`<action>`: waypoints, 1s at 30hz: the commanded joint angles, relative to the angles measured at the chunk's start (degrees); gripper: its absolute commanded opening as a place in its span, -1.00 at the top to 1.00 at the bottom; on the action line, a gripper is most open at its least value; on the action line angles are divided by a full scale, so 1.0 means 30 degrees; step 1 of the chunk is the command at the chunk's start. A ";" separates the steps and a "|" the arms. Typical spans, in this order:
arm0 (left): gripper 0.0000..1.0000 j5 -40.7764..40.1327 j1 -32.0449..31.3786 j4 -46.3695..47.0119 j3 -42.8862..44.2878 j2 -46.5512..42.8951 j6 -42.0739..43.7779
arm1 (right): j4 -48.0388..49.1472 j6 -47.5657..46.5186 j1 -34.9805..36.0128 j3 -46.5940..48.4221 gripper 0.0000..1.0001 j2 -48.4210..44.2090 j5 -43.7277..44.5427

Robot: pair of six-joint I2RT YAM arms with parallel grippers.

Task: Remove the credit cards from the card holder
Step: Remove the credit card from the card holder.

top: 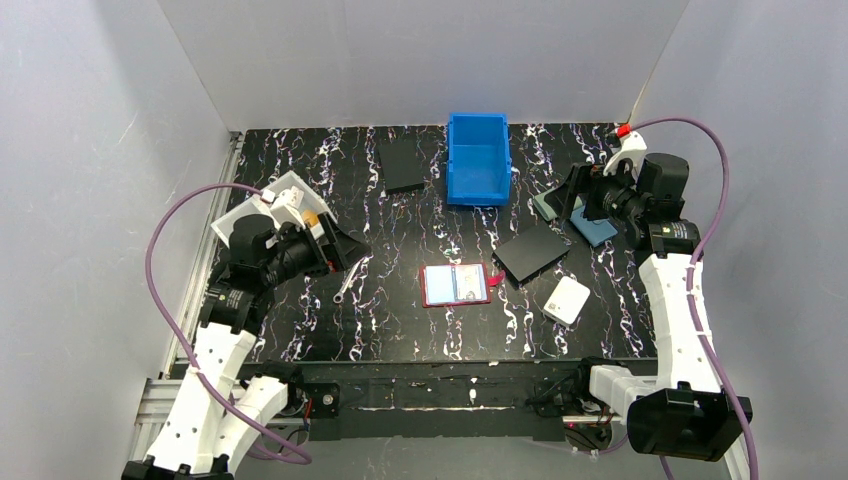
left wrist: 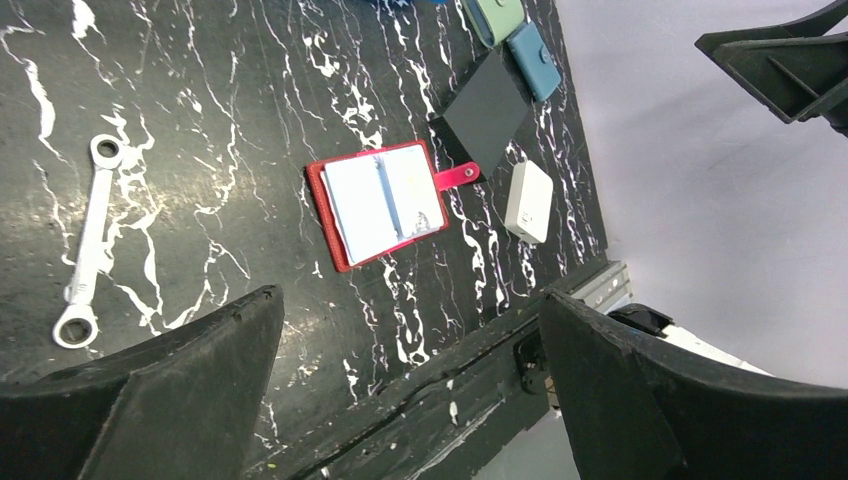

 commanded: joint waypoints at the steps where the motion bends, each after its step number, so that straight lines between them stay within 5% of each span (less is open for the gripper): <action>1: -0.97 0.1753 0.0034 0.1686 -0.1039 -0.0153 -0.0912 | 0.1045 -0.0059 -0.0211 -0.0252 -0.97 -0.0230 -0.0657; 12: -0.97 0.5266 -0.0089 0.5838 -0.3680 0.2183 -0.4776 | 0.0203 -0.4346 -0.0273 -0.1438 -0.97 0.0153 -0.6587; 21: -0.97 0.2684 -0.2689 0.5850 -0.4349 0.2761 -0.4157 | -0.2026 -0.7052 0.0097 -0.1814 -0.97 0.1272 -0.9168; 26: -0.96 0.0027 -0.5095 0.5563 -0.4180 0.4169 -0.3724 | -0.3710 -0.9286 0.4420 -0.1672 -0.96 0.2785 -0.6270; 30: -0.88 -0.1246 -0.7130 0.7647 -0.4185 0.6448 -0.4178 | -0.1939 -0.7391 0.7595 -0.2516 -0.92 0.4163 -0.4394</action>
